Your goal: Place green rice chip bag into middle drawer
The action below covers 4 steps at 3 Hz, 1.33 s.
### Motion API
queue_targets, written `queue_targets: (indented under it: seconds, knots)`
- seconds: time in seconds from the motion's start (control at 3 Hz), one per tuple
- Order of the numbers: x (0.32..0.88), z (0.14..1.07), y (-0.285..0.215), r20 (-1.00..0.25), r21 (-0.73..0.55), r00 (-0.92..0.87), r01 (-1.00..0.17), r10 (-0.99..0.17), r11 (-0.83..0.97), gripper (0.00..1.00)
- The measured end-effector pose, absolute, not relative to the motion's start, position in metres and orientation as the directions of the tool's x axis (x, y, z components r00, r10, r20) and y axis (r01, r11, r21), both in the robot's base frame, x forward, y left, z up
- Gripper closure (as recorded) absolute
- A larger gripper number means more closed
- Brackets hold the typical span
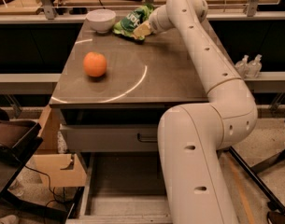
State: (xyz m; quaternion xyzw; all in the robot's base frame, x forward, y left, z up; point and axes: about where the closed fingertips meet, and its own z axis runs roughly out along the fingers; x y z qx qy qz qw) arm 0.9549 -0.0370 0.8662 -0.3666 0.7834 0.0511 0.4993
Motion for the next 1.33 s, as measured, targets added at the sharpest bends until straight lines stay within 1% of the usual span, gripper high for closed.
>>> queue_targets:
  seconds: [0.33,1.33]
  knots:
    - [0.9552,0.8642,-0.0345,-0.818,-0.284,-0.234,-0.629,-0.524,0.724,1.0]
    - [0.9552,0.8649,-0.0345,-0.818,-0.284,-0.234,-0.628,-0.525,0.724,1.0]
